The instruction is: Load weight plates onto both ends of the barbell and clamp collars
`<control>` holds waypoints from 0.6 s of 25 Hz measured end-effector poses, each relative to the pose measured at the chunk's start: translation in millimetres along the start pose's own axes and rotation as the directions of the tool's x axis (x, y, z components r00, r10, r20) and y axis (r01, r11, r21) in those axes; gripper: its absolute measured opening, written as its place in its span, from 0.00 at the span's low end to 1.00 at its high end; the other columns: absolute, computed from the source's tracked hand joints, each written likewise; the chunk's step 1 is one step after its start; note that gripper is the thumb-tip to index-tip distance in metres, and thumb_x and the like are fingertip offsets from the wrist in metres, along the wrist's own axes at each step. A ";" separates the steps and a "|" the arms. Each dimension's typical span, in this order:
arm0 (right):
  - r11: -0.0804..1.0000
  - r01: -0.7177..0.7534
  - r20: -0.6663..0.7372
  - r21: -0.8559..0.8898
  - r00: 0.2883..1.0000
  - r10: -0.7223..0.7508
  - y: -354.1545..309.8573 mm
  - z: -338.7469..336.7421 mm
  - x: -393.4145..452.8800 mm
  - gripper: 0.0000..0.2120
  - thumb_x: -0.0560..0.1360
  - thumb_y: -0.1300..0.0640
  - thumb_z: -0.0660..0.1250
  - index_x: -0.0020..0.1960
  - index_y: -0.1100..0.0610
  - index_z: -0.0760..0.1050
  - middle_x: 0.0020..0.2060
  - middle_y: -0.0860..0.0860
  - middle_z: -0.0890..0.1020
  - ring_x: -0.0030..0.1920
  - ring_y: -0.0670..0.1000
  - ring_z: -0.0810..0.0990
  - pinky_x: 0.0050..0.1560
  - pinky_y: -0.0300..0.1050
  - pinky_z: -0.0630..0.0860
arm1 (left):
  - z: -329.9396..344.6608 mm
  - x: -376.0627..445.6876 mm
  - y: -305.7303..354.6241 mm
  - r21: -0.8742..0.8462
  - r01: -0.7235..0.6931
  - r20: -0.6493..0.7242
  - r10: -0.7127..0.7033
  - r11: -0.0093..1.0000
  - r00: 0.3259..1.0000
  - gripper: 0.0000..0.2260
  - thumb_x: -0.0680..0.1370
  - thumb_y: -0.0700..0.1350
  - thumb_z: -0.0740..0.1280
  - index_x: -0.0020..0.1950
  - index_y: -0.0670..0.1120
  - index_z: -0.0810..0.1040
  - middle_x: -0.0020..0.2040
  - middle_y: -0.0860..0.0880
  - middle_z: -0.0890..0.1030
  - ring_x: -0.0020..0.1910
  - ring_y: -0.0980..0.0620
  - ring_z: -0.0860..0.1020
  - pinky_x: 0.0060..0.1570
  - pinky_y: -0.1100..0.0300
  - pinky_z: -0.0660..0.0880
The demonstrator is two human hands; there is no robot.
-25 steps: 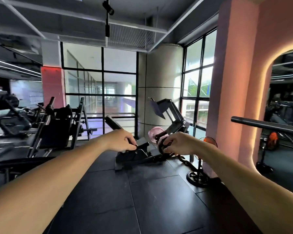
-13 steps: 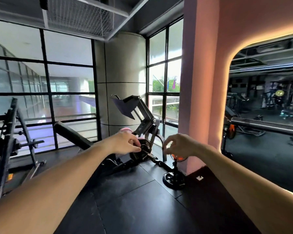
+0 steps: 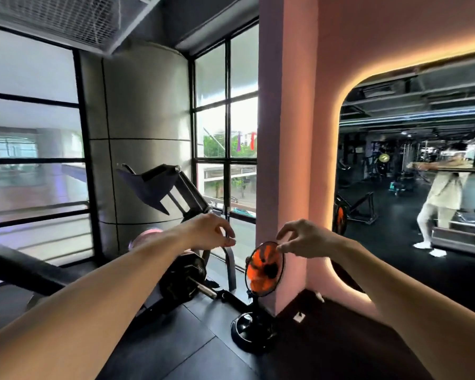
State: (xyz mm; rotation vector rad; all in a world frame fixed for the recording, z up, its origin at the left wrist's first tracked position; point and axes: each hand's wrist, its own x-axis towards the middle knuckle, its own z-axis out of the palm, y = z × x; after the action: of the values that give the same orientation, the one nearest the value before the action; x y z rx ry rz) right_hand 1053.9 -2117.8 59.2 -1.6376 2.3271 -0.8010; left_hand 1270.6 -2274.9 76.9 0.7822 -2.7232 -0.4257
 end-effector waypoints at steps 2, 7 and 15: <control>0.998 -0.045 -0.045 -0.039 0.998 0.043 24.0 -2.0 48.2 0.15 0.74 0.49 0.75 0.59 0.50 0.81 0.50 0.46 0.80 0.49 0.49 0.80 0.44 0.39 0.75 | 11.8 72.2 -19.2 0.012 -0.077 0.012 0.077 0.997 0.997 0.06 0.76 0.55 0.71 0.52 0.58 0.82 0.46 0.55 0.83 0.41 0.58 0.80 0.42 0.65 0.74; 0.969 -0.226 -0.146 -0.103 0.967 0.210 91.4 -13.3 145.7 0.17 0.74 0.46 0.73 0.61 0.47 0.80 0.56 0.49 0.82 0.56 0.49 0.80 0.56 0.43 0.76 | 55.7 249.8 -43.3 -0.108 -0.311 0.046 0.317 0.944 0.947 0.10 0.76 0.48 0.74 0.55 0.48 0.85 0.47 0.50 0.85 0.38 0.62 0.79 0.41 0.68 0.75; 0.798 -0.602 -0.435 -0.020 0.724 0.536 214.8 -78.2 200.5 0.12 0.72 0.48 0.74 0.55 0.48 0.83 0.44 0.43 0.81 0.49 0.46 0.80 0.46 0.37 0.72 | 133.4 483.2 47.1 -0.262 -0.611 0.196 0.661 0.747 0.724 0.03 0.75 0.52 0.73 0.48 0.57 0.83 0.40 0.61 0.81 0.34 0.69 0.78 0.35 0.73 0.72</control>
State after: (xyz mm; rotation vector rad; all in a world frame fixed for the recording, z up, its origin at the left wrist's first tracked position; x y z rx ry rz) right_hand 769.2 -2223.3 42.5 -0.7100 3.0140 -0.8809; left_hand 809.1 -2475.4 57.8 -0.3220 -2.9144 -0.6345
